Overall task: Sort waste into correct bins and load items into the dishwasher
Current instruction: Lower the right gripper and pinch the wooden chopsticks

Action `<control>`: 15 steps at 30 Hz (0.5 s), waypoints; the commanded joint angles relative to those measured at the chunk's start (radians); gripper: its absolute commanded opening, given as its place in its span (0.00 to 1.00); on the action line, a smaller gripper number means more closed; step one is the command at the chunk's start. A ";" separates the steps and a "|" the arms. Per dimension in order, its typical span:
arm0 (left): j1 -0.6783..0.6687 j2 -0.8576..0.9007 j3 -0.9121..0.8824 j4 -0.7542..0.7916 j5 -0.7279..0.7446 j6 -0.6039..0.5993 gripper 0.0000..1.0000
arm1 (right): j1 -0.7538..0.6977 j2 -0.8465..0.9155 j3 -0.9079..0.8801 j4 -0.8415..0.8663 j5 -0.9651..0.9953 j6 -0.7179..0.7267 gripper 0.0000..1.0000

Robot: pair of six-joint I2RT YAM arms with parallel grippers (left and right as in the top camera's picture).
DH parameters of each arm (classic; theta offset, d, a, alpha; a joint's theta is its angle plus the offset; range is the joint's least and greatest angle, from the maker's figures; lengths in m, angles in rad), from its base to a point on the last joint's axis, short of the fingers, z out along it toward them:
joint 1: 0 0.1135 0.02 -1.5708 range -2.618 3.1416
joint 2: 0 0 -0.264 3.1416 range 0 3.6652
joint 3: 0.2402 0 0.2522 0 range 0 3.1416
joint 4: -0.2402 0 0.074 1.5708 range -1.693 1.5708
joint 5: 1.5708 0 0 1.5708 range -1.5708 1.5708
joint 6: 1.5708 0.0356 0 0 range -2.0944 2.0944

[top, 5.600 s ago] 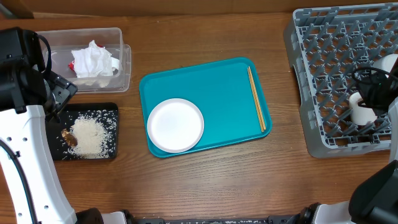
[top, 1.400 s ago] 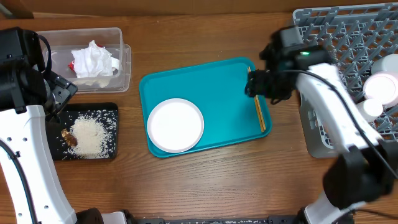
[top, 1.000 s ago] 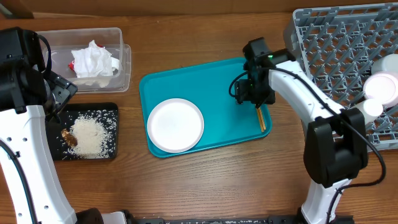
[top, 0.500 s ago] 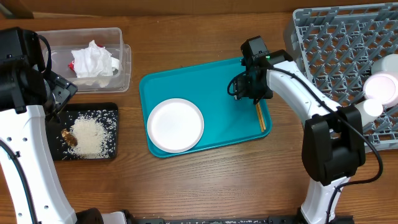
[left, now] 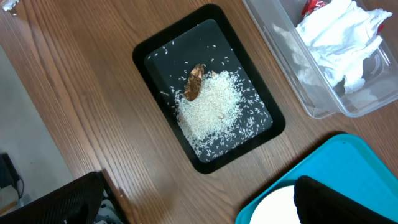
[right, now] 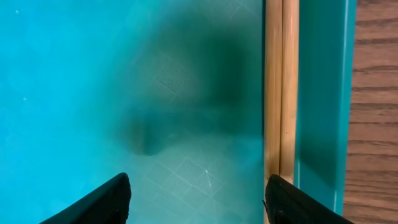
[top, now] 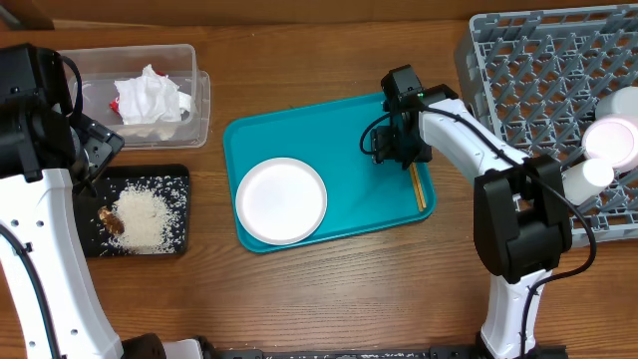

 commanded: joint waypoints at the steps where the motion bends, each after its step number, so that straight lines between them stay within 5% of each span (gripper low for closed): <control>1: 0.000 0.001 -0.002 -0.002 -0.013 -0.024 1.00 | 0.001 0.002 0.001 0.010 0.032 -0.007 0.71; 15: 0.000 0.001 -0.002 -0.002 -0.013 -0.024 1.00 | 0.001 0.059 0.001 0.008 0.053 -0.023 0.71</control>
